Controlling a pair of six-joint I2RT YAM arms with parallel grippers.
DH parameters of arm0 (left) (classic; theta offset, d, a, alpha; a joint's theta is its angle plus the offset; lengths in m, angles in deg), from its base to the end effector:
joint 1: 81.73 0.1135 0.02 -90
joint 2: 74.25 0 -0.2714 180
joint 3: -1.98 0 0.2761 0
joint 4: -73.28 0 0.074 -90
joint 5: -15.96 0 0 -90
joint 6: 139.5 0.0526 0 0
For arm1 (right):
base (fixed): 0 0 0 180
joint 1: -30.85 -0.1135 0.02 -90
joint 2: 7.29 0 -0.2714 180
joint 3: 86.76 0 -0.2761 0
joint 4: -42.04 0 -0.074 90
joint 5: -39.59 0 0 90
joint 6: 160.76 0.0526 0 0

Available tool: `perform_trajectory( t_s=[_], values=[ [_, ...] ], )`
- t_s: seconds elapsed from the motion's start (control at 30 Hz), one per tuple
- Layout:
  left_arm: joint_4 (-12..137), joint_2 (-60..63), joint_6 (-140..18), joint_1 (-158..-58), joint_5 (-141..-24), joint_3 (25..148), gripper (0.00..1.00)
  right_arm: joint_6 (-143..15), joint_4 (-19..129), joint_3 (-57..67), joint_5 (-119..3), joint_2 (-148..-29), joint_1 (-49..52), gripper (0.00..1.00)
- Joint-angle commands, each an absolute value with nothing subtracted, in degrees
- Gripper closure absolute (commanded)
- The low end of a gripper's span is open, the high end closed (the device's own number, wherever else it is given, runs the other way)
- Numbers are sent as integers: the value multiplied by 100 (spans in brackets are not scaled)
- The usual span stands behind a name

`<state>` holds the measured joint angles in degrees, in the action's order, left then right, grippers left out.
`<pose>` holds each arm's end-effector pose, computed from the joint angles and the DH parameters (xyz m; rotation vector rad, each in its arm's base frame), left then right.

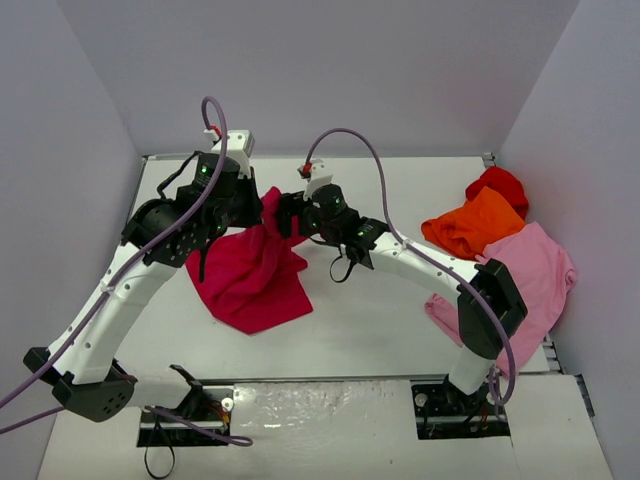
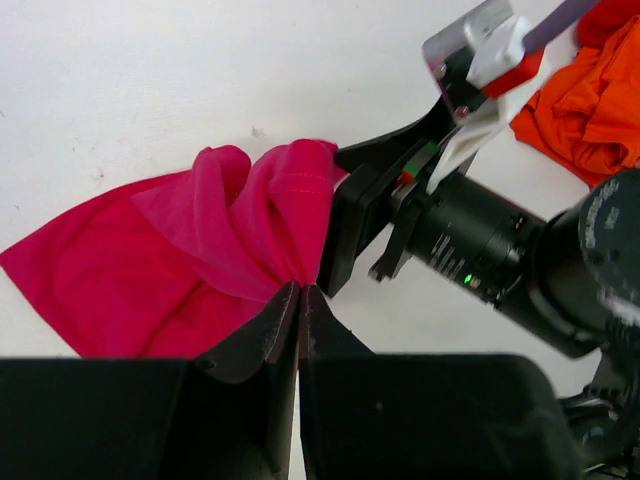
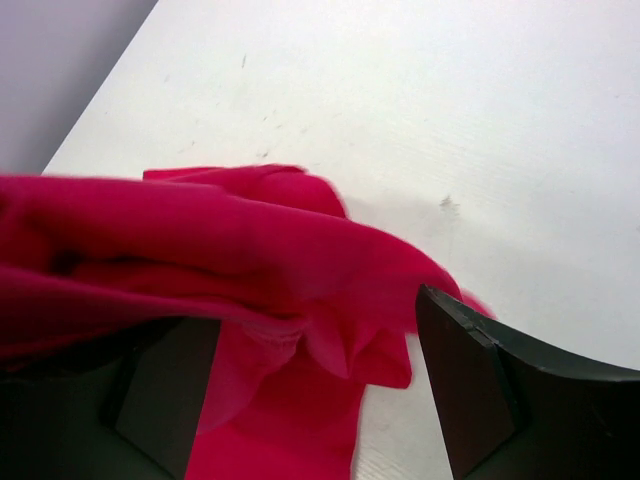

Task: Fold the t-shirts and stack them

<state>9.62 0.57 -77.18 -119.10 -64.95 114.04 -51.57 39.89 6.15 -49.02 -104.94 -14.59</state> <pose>0.2288 -0.1643 0.4865 0.0731 2.0693 -0.5506 0.3186 0.3217 0.3134 -0.3875 1.7441 0.8059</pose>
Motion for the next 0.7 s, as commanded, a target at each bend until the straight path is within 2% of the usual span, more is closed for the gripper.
perform_trajectory(
  t_s=[0.0, 0.07, 0.13, 0.2, 0.3, 0.4, 0.57, 0.67],
  values=[
    [1125, -174, -7806, -11917, -6296, 11596, 100, -5213, 3640, 308, -5128, -10090, -1178, 36],
    [1116, -139, -7797, -11917, -6262, 11605, 100, -5169, 3675, 282, -5224, -10116, -1169, 56],
    [1112, -114, -7789, -11917, -6266, 11594, 100, -5141, 3732, 291, -5231, -10127, -1169, 67],
    [1146, -123, -7791, -11917, -6295, 11577, 100, -5127, 3772, 291, -5232, -10146, -1165, 64],
    [1177, -139, -7804, -11917, -6288, 11564, 100, -5143, 3783, 286, -5426, -10180, -1134, 51],
    [1164, -144, -7789, -11909, -6254, 11570, 100, -5107, 3751, 259, -5631, -10200, -1129, 49],
    [1191, -163, -7808, -11917, -6261, 11528, 100, -5088, 3539, 317, -5770, -10280, -1123, 52],
    [1203, -224, -7832, -11917, -6261, 11491, 100, -5150, 3466, 274, -5874, -10395, -1092, 49]
  ],
)
